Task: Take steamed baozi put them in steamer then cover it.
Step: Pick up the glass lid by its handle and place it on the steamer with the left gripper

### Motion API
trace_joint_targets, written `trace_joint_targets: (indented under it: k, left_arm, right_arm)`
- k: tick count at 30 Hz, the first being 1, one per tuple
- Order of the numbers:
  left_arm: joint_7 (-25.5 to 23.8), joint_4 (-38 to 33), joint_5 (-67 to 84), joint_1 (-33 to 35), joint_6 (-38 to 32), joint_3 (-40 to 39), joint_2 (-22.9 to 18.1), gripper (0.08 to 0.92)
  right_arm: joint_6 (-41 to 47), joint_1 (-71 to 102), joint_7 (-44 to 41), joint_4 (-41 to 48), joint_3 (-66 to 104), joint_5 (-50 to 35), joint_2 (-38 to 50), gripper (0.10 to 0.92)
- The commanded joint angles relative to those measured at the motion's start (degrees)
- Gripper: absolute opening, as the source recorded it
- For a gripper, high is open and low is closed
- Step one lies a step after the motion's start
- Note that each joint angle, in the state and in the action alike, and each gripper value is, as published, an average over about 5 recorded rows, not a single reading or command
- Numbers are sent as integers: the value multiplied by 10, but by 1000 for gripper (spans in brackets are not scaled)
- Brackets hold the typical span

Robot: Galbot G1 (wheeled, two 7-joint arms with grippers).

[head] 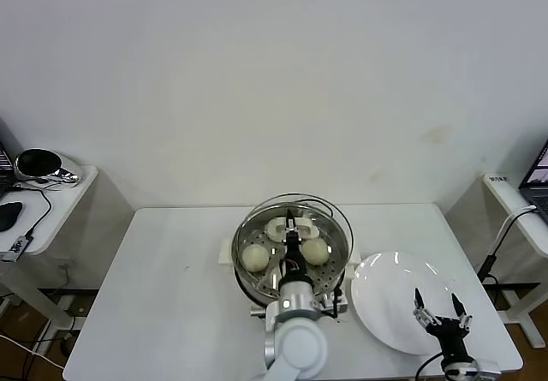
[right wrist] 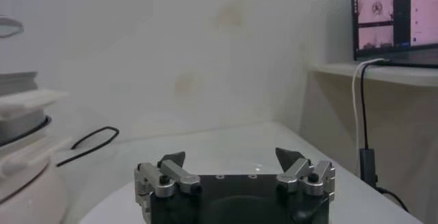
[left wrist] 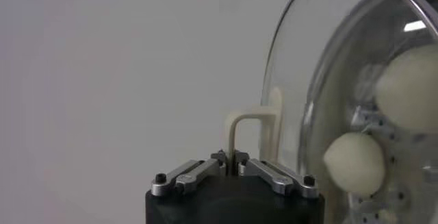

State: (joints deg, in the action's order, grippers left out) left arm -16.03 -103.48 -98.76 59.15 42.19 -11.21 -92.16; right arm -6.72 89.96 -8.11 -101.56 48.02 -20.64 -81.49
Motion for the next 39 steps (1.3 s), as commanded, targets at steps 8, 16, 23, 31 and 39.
trace_joint_targets:
  k: [8,16,23,31,39]
  left_arm:
    - [-22,23,-15,-9,25,-3,-3,126]
    - [-23,26,-15,-6,24,10,-2,126]
    - [-29,27,-13,-6,24,15,-1,126]
    - [-39,22,-12,1,24,15,-1,126]
    - [-42,21,-10,1,24,15,-1,126]
  right_arm:
    - [0,-1,0,-2,-2,3,-2,823]
    - [0,-1,-1,-2,-2,4,-4,823]
    - [-1,-1,-1,-1,-4,6,-6,823]
    - [-1,-2,-1,0,-6,7,-7,823]
    - [-2,-2,-1,1,-8,9,-10,823]
